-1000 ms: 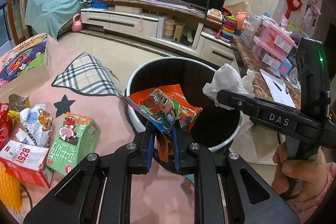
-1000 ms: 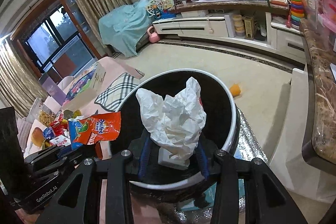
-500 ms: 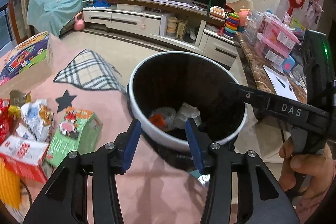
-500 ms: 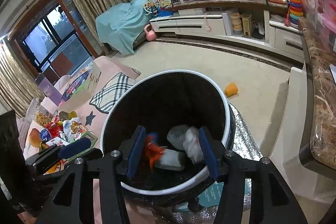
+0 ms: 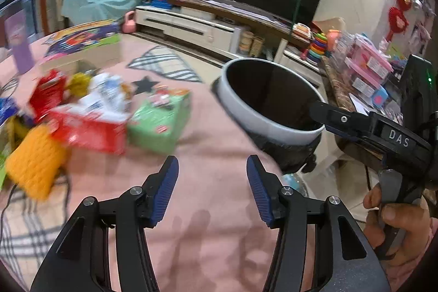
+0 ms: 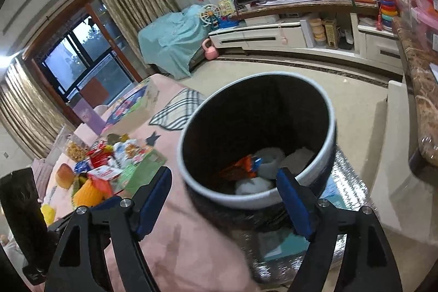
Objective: Collect trash
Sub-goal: 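Move both open tools from the bin back over the table, then grasp the yellow foam fruit net with the left tool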
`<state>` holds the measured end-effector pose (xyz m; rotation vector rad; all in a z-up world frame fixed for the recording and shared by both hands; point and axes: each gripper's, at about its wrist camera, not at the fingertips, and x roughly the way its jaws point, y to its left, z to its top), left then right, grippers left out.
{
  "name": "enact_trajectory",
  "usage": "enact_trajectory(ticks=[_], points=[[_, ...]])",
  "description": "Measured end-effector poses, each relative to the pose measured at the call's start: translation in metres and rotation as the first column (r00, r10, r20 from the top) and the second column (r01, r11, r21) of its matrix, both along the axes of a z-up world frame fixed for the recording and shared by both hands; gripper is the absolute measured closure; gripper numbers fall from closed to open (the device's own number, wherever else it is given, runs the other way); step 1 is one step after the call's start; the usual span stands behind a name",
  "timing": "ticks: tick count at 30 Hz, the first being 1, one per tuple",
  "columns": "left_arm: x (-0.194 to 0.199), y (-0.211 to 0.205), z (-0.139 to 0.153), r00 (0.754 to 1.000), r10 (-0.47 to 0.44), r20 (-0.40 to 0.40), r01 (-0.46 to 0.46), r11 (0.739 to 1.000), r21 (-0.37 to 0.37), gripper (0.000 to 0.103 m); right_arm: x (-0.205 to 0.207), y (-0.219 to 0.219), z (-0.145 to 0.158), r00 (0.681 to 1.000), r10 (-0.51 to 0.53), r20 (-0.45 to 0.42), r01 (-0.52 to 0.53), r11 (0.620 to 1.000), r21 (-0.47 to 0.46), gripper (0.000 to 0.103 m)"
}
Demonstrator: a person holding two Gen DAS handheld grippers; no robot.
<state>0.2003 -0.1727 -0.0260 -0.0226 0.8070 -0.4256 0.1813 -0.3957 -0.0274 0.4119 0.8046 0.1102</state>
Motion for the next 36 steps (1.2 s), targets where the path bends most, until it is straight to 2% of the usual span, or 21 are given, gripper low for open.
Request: enact_trajectory(ticks=[7,22,28,32,36], points=[[-0.018,0.053,-0.005,0.996,0.091,-0.005,-0.091,0.995,-0.028,0.049,-0.013,0.041,-0.003,0.998,0.063,0.002,-0.063,0.998,0.008,0.021],[-0.039,0.128,-0.02,0.975,0.221,-0.037,-0.223,0.973,-0.059,0.049,-0.018,0.111,-0.019,0.986,0.164,-0.023,-0.164,0.986,-0.005,0.021],[-0.039,0.148,-0.024,0.963,0.267,-0.044,-0.27,0.961,-0.061,0.045,-0.015,0.132,-0.024,0.982,0.183,-0.036,-0.184,0.983,-0.015,0.021],[-0.036,0.159,-0.027,0.955,0.294,-0.047,-0.297,0.953,-0.06,0.037,-0.01,0.141,-0.028,0.982,0.185,-0.044,-0.186,0.982,-0.027,0.021],[-0.03,0.167,-0.03,0.95,0.307,-0.052,-0.31,0.949,-0.051,0.036,-0.002,0.148,-0.035,0.981,0.185,-0.061,-0.188,0.981,-0.045,0.021]])
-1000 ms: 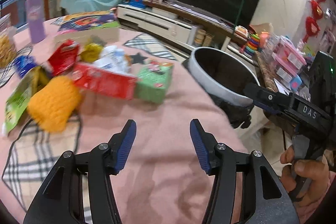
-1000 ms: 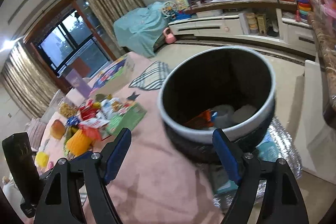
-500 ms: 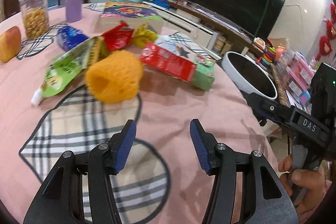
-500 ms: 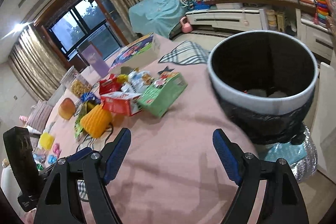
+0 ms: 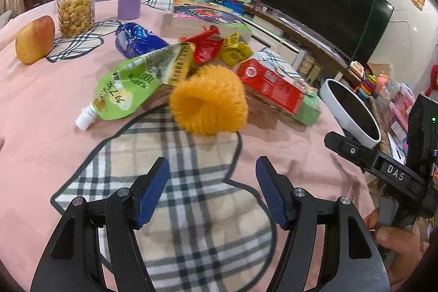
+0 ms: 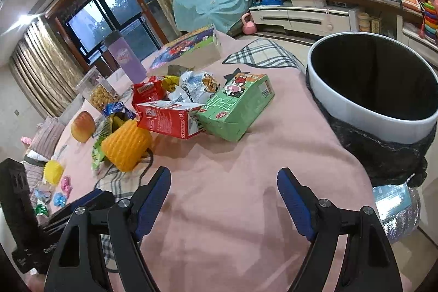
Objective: Collect trash
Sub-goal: 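Grasp the yellow foam fruit net with the left tool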
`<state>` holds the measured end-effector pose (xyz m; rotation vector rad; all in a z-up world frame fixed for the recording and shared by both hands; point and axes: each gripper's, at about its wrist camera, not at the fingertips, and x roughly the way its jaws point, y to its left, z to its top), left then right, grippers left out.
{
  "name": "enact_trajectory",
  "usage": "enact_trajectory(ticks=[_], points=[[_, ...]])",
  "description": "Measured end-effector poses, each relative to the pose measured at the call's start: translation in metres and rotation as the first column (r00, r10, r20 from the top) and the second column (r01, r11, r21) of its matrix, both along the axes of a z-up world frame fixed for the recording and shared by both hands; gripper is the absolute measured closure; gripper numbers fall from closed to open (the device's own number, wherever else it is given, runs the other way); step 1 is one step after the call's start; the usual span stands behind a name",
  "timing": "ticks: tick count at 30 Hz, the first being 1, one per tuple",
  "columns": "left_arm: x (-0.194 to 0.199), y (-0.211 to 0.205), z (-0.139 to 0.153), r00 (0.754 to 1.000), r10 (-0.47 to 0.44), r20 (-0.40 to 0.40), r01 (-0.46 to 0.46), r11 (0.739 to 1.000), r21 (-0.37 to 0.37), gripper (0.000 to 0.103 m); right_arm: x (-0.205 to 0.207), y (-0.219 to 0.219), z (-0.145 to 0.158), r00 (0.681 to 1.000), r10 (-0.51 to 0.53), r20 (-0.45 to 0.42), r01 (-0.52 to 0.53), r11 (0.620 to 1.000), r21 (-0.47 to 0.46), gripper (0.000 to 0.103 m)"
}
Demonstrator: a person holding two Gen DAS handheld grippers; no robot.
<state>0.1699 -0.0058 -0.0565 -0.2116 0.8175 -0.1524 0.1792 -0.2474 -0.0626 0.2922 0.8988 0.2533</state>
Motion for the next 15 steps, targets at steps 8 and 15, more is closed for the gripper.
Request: enact_trajectory(ticks=[8,15], points=[[0.019,0.008,-0.005,1.0,0.013,-0.015,-0.013,1.0,0.015,0.034,0.023,0.014,-0.005,1.0,0.003,0.0,-0.003,0.999,-0.053,0.021],[0.033,0.005,-0.001,1.0,0.003,-0.005,-0.003,1.0,0.015,0.032,0.047,0.024,-0.005,1.0,-0.007,0.008,0.008,0.995,-0.099,0.022]])
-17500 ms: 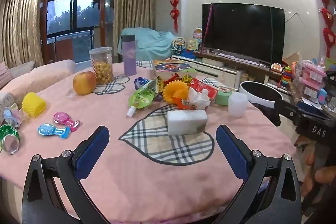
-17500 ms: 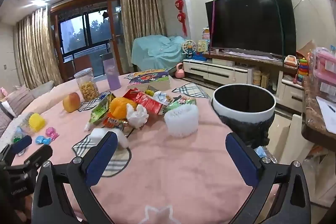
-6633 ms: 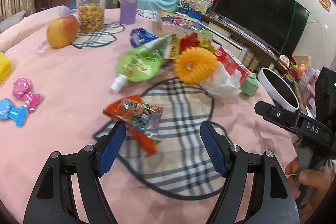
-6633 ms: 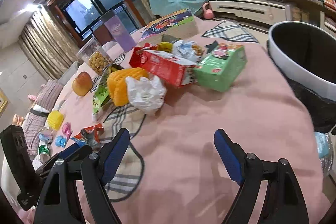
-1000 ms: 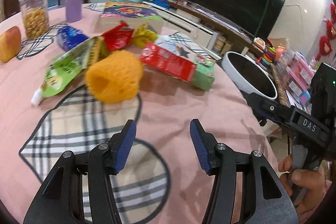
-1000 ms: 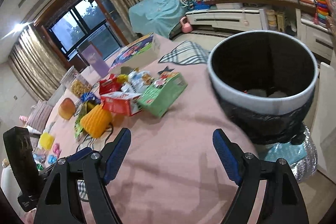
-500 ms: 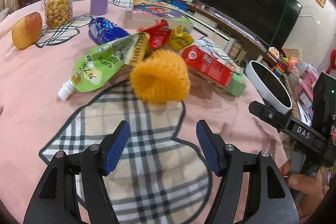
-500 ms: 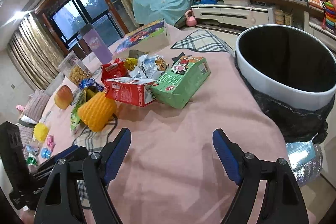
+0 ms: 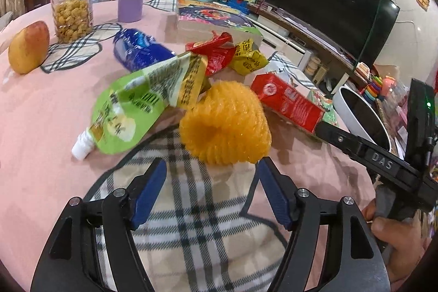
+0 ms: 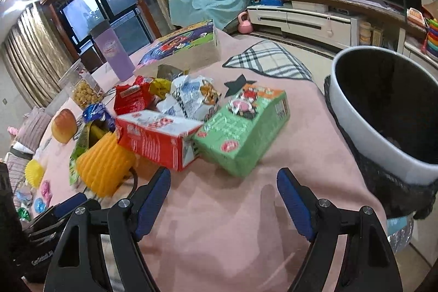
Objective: Collect trash
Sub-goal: 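Grasp the yellow foam fruit net with the left tool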
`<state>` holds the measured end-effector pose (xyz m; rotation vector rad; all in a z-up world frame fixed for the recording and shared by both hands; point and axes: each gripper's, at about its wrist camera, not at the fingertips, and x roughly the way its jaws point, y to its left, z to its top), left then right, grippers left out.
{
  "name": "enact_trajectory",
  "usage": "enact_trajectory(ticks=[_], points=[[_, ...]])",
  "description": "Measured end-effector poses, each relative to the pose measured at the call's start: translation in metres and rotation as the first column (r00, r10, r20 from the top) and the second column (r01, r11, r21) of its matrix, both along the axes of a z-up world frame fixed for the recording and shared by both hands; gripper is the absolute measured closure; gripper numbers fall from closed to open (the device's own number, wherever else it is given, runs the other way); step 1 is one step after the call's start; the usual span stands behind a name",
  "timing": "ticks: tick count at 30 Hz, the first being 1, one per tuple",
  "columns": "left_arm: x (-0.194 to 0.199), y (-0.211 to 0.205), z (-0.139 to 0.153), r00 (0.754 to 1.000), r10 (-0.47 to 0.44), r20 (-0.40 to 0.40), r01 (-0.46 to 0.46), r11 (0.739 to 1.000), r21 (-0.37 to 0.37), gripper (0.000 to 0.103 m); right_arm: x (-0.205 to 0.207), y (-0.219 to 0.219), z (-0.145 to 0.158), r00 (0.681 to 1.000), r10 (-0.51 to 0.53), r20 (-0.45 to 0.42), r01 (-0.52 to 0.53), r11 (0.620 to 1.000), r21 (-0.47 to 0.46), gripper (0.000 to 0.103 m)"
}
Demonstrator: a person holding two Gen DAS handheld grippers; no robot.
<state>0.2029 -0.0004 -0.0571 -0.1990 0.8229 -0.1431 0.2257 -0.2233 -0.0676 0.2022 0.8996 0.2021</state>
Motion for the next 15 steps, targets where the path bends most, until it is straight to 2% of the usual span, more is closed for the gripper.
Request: enact_trajectory(ticks=[7,9,10,11,12,14,15], points=[[0.017,-0.008,-0.001,1.0,-0.018,-0.002,0.018,1.0,-0.002,0.032,0.02,0.007,-0.003,1.0,-0.002,0.009,0.002,1.0,-0.019,0.023],[0.02,-0.008,-0.003,1.0,-0.02,-0.01,0.02,1.0,-0.009,0.032,0.023,0.011,-0.005,1.0,0.008,0.004,-0.008,1.0,-0.02,0.027],[0.021,-0.007,-0.004,1.0,-0.024,-0.01,0.024,1.0,-0.015,0.036,0.023,0.012,-0.006,1.0,0.012,0.001,-0.012,1.0,-0.019,0.031],[0.022,-0.008,-0.005,1.0,-0.028,-0.011,0.028,0.999,-0.019,0.046,0.023,0.012,-0.007,1.0,0.013,0.0,-0.013,1.0,-0.018,0.039],[0.023,-0.008,-0.006,0.999,-0.037,-0.02,0.037,0.999,-0.025,0.05,0.023,0.011,-0.009,1.0,0.011,-0.004,-0.011,1.0,-0.011,0.05],[0.026,-0.008,-0.01,0.998,-0.05,-0.037,0.049,0.998,-0.032,0.07,0.022,0.005,-0.011,1.0,0.002,-0.015,-0.002,1.0,0.009,0.064],[0.027,-0.009,-0.011,0.997,-0.055,-0.045,0.053,0.998,-0.034,0.076,0.022,0.003,-0.012,1.0,-0.003,-0.019,0.004,1.0,0.012,0.071]])
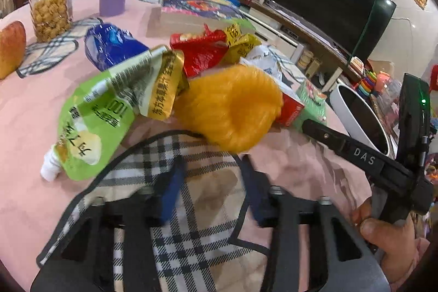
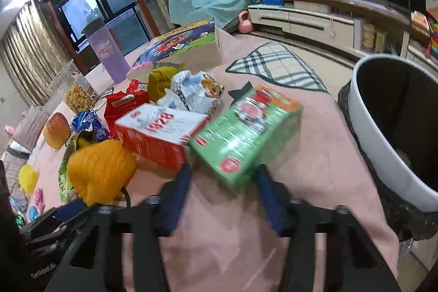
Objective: Collect trash
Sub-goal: 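Grasp the yellow foam fruit net with the left tool, then close the right tool around the green milk carton and lift it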
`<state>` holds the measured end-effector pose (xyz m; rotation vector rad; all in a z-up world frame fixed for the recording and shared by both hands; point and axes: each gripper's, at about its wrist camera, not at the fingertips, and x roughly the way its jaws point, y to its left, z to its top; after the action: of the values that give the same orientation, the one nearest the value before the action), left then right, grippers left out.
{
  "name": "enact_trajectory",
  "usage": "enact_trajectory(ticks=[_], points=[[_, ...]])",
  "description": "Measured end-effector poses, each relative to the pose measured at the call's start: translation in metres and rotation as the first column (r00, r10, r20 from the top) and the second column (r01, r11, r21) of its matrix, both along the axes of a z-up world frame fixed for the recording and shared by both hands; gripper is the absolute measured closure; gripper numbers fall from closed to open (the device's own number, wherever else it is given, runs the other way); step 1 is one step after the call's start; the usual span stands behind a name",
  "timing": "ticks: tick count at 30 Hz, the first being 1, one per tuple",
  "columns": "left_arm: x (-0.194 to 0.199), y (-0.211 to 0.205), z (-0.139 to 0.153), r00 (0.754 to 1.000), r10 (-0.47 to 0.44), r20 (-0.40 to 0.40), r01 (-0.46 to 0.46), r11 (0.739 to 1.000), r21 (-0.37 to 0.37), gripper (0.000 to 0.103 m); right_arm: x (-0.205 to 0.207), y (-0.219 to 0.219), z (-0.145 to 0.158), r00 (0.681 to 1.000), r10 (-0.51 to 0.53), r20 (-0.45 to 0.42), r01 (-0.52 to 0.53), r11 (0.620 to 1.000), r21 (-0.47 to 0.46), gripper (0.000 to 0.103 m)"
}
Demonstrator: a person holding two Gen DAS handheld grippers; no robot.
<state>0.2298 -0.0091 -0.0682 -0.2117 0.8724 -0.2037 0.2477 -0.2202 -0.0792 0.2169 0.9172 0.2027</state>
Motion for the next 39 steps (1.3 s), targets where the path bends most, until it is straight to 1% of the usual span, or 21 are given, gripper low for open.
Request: enact_trajectory(ticks=[1,2,5,7,8,9,10,11,12,16,21,22,23,25,26,28,30,32,35,37,39], points=[[0.0,-0.001,-0.001,1.0,-0.008,-0.005,0.008,1.0,-0.004,0.083,0.0,-0.002,0.0,1.0,0.0,-0.003,0.0,1.0,0.003,0.074],[0.0,-0.001,-0.001,1.0,-0.013,-0.004,0.013,1.0,-0.006,0.086,-0.002,-0.004,0.0,1.0,0.001,-0.007,-0.001,1.0,0.006,0.077],[-0.005,-0.001,0.002,1.0,-0.023,0.0,0.023,1.0,-0.001,0.086,-0.008,-0.011,0.003,1.0,0.003,-0.016,-0.003,1.0,0.023,0.077],[-0.009,0.002,0.004,1.0,-0.016,0.002,0.016,1.0,-0.01,0.085,-0.013,-0.017,0.007,1.0,-0.015,-0.014,0.016,0.998,0.054,0.073],[-0.01,0.004,0.005,1.0,-0.008,0.0,0.008,1.0,-0.02,0.079,-0.013,-0.02,0.01,1.0,-0.02,-0.01,0.021,0.998,0.064,0.072],[-0.011,0.005,0.006,1.0,-0.002,0.0,0.002,1.0,-0.03,0.075,-0.013,-0.021,0.012,1.0,-0.026,-0.007,0.027,0.997,0.071,0.067],[-0.013,0.006,0.009,1.0,0.008,0.01,-0.007,0.999,-0.038,0.066,-0.012,-0.021,0.014,0.999,-0.035,-0.002,0.035,0.996,0.081,0.062],[-0.013,0.007,0.012,1.0,0.014,0.019,-0.013,0.999,-0.039,0.057,-0.01,-0.021,0.014,0.999,-0.041,0.002,0.04,0.995,0.088,0.05],[-0.013,0.007,0.015,0.999,0.018,0.033,-0.017,0.999,-0.038,0.054,-0.008,-0.021,0.016,0.999,-0.052,0.008,0.051,0.995,0.088,0.048],[-0.008,0.004,0.025,0.997,0.028,0.069,-0.025,0.999,-0.041,0.037,0.008,-0.012,0.016,0.998,-0.061,0.007,0.06,0.996,0.068,0.048],[0.008,0.002,0.028,0.995,0.062,0.083,-0.06,0.998,-0.027,0.037,0.027,-0.012,0.007,0.995,-0.095,-0.031,0.097,0.994,0.06,0.048],[0.013,0.001,0.025,0.995,0.066,0.076,-0.065,0.998,-0.024,0.039,0.03,-0.012,0.006,0.994,-0.101,-0.036,0.103,0.993,0.056,0.047],[0.015,0.002,0.023,0.996,0.063,0.069,-0.061,0.998,-0.032,0.047,0.031,-0.013,0.006,0.993,-0.109,-0.044,0.112,0.991,0.068,0.047],[0.017,0.001,0.018,0.998,0.043,0.055,-0.041,0.998,-0.047,0.058,0.031,-0.017,0.006,0.992,-0.111,-0.063,0.118,0.985,0.122,0.047],[0.016,-0.002,0.017,0.998,0.034,0.054,-0.032,0.999,-0.043,0.065,0.03,-0.017,0.007,0.992,-0.11,-0.063,0.117,0.986,0.12,0.047],[0.012,-0.007,0.015,0.998,0.007,0.057,-0.006,1.0,-0.023,0.071,0.031,-0.013,0.007,0.993,-0.103,-0.062,0.108,0.99,0.086,0.047],[0.008,-0.01,0.014,0.998,-0.006,0.056,0.006,1.0,-0.016,0.074,0.031,-0.01,0.005,0.993,-0.102,-0.067,0.107,0.992,0.073,0.043],[0.003,-0.009,0.012,0.999,-0.01,0.051,0.011,1.0,-0.02,0.077,0.03,-0.01,0.005,0.991,-0.104,-0.08,0.111,0.99,0.082,0.042],[-0.005,-0.006,0.01,0.999,-0.02,0.046,0.021,0.999,-0.028,0.079,0.029,-0.008,0.004,0.991,-0.094,-0.096,0.103,0.99,0.092,0.037],[-0.011,-0.005,0.009,0.998,-0.031,0.046,0.032,0.999,-0.025,0.079,0.026,-0.003,0.005,0.994,-0.074,-0.076,0.079,0.995,0.062,0.038],[-0.016,-0.003,0.01,0.998,-0.036,0.049,0.038,0.999,-0.026,0.08,0.024,-0.005,0.004,0.995,-0.054,-0.085,0.061,0.995,0.081,0.043]])
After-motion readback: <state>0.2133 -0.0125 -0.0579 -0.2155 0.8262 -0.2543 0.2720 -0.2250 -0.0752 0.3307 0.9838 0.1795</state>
